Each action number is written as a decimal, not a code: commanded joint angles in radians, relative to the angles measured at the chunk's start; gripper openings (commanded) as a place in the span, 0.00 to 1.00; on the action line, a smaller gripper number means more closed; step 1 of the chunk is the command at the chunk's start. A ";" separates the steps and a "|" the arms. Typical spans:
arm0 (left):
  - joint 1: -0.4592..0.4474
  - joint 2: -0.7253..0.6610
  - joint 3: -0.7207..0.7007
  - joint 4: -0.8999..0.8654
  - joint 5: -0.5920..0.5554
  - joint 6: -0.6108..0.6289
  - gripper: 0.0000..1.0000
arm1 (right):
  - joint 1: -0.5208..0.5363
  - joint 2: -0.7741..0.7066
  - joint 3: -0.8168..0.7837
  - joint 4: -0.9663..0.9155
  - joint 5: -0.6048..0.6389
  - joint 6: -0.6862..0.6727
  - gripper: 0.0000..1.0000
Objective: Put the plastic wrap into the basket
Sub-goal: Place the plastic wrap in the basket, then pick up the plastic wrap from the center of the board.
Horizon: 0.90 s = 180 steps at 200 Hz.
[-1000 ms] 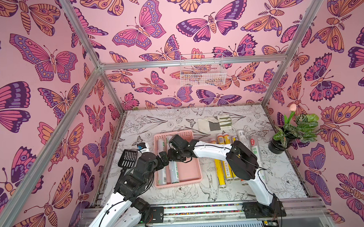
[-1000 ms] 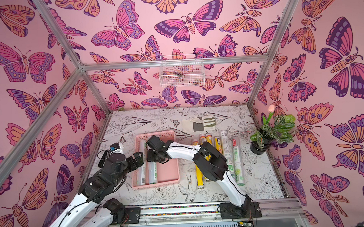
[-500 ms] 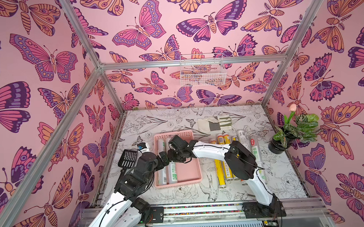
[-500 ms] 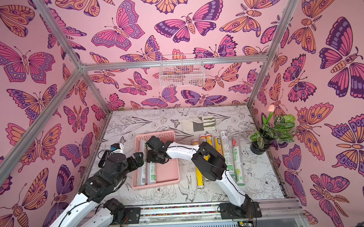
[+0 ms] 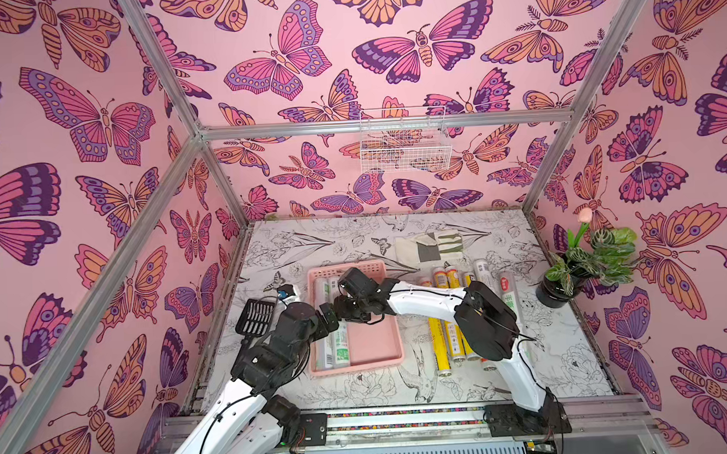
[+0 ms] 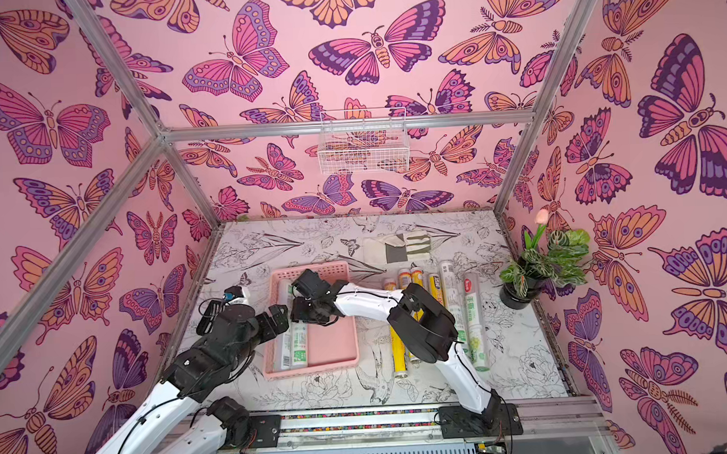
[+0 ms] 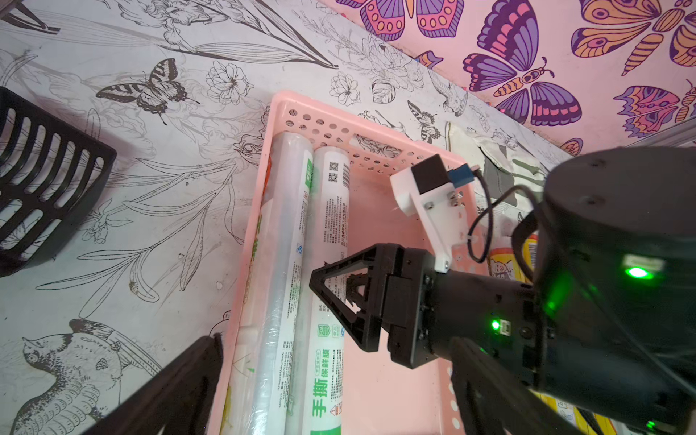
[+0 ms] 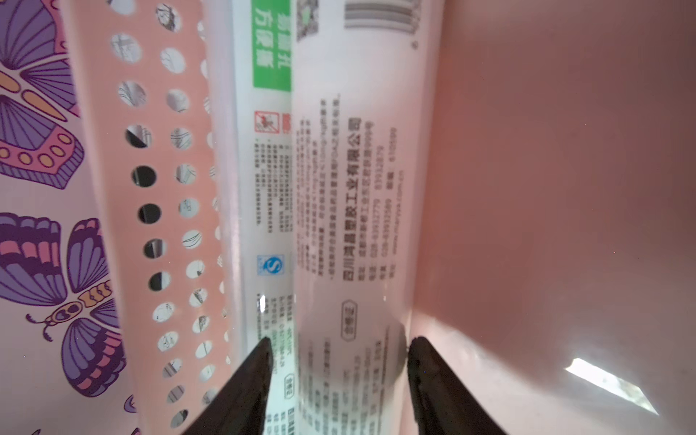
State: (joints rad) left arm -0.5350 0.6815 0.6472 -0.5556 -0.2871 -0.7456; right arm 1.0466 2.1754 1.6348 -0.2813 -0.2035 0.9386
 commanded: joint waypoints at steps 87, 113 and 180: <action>0.003 0.141 0.056 0.258 0.325 0.063 1.00 | -0.072 -0.616 -0.403 -0.125 0.429 -0.256 0.58; -0.025 0.257 0.107 0.322 0.389 0.068 1.00 | -0.131 -0.775 -0.511 -0.161 0.512 -0.277 0.55; -0.187 0.580 0.320 0.358 0.412 0.114 1.00 | -0.370 -1.005 -0.726 -0.234 0.387 -0.283 0.49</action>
State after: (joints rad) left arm -0.6792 1.1805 0.9100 -0.2344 0.0917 -0.6628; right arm 0.7368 1.2144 0.9539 -0.4564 0.2413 0.6788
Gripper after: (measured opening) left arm 0.998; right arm 0.498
